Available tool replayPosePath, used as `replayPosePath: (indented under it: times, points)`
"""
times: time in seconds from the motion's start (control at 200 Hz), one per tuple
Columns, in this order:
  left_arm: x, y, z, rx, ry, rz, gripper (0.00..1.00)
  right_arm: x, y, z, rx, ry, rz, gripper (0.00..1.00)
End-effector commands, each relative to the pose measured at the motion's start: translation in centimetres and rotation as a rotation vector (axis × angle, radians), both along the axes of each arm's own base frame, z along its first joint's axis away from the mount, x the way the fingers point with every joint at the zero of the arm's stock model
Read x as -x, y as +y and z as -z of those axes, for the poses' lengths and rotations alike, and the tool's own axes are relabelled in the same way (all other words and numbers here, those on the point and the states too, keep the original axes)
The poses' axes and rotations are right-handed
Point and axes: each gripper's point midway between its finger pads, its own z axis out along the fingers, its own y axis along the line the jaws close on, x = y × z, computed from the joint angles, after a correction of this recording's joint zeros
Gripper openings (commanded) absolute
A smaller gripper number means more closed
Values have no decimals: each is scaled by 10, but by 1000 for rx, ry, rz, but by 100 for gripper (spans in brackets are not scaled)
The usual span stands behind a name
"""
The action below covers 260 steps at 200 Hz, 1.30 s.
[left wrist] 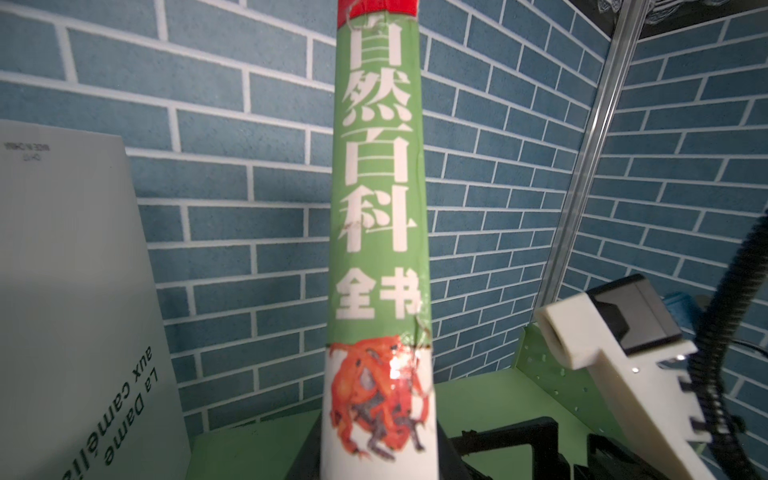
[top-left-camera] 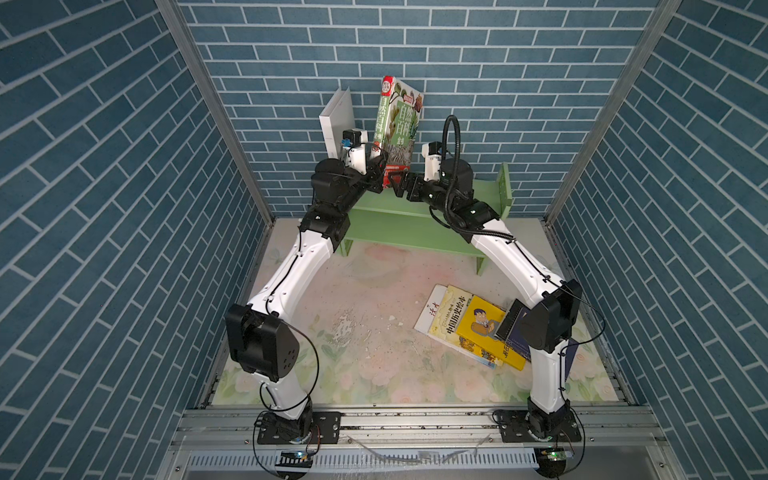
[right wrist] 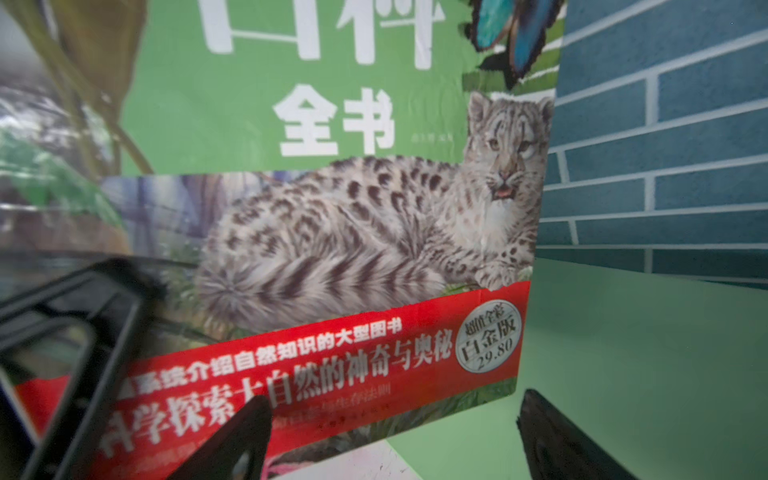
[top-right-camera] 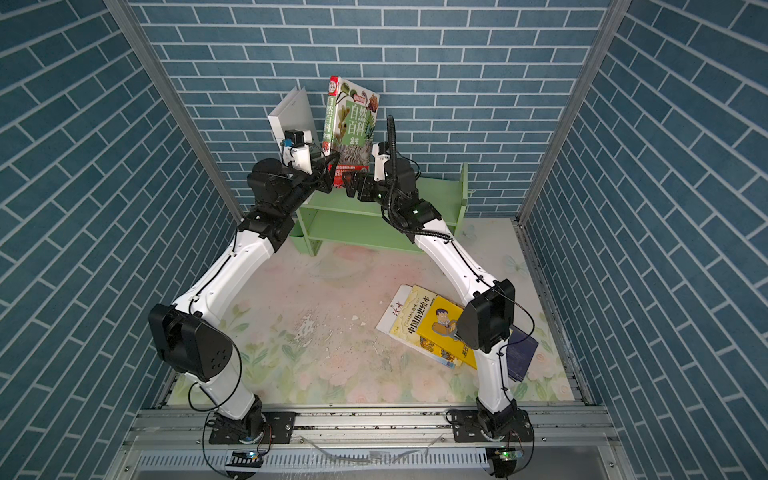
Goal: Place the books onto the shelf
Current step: 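Carry the upright green encyclopedia with both grippers over the shelf beside the white book, then lower the green encyclopedia onto the shelf next to the white book with both grippers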
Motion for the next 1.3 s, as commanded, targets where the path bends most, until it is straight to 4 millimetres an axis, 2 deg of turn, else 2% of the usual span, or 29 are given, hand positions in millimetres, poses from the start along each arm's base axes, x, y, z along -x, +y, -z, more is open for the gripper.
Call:
replayPosePath:
  times: [0.0, 0.125, 0.35, 0.47, 0.485, 0.505, 0.795, 1.04, 1.185, 1.295]
  points:
    - [52, 22, -114, 128, -415, -37, 5, -7, 7, -6, -59, 6, -14, 93]
    - [44, 23, -102, 125, -413, -64, 5, -15, 14, 1, -78, 31, -19, 91]
    - [38, 28, -78, 126, -394, -100, 4, -32, 10, 16, -83, 63, 29, 90]
    - [36, 31, -60, 125, -374, -121, 4, -32, 8, 9, -97, 52, 27, 90]
    - [36, 32, -58, 125, -370, -123, 4, -38, 13, 24, -83, 72, 26, 90]
    - [36, 32, -54, 125, -366, -127, 4, -40, 14, 27, -81, 76, 25, 90]
    - [37, 40, -16, 110, -296, -165, 4, -52, 21, 43, -108, 124, 19, 89]
    - [24, 39, 29, 86, -203, -190, 5, -58, 32, 56, -158, 167, -9, 86]
    - [19, 28, 55, 54, -154, -177, 11, -59, 37, 60, -178, 181, -28, 84]
    - [15, 25, 66, 50, -135, -173, 20, -60, 38, 61, -182, 184, -33, 84]
